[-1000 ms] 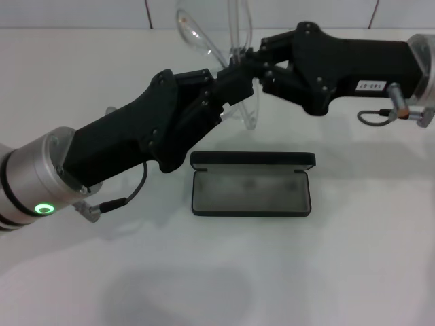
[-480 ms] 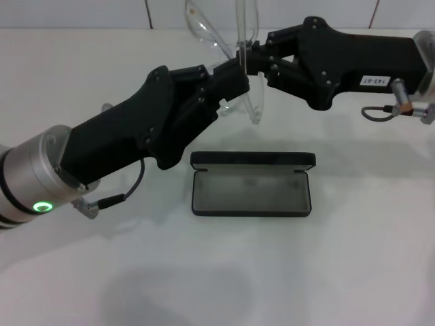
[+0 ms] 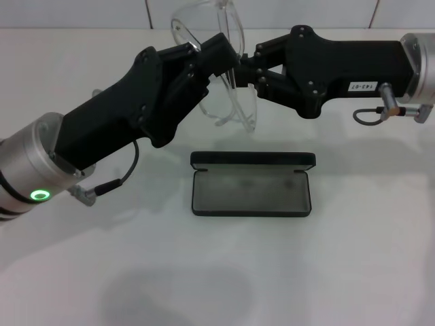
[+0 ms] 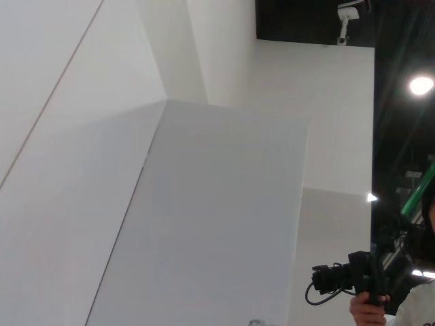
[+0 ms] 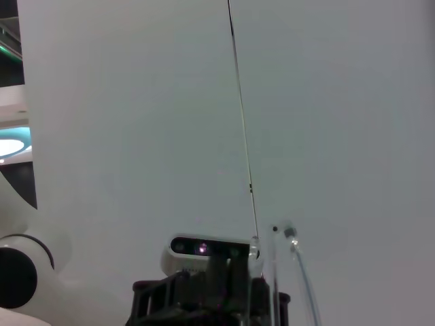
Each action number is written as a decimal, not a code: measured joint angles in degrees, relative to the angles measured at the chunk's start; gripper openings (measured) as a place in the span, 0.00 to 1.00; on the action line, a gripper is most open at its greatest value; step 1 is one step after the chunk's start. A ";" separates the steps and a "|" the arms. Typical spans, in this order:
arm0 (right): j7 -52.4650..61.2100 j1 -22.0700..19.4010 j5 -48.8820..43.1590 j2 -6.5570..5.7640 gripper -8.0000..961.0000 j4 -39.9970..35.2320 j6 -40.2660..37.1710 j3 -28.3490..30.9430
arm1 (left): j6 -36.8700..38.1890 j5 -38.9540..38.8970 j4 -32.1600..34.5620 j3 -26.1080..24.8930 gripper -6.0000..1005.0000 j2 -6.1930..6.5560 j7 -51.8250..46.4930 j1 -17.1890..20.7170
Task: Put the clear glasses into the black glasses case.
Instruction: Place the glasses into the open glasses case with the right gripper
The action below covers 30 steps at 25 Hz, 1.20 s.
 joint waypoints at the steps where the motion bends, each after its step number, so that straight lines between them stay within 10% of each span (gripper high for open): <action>1: 0.00 0.00 0.00 0.00 0.07 0.00 0.00 0.00 | -0.34 -0.11 0.00 0.00 0.06 0.00 0.01 -0.04; 30: -1.60 0.58 -1.67 -0.01 0.07 -0.21 2.63 2.71 | -1.42 1.95 1.84 0.62 0.06 0.92 1.02 -0.06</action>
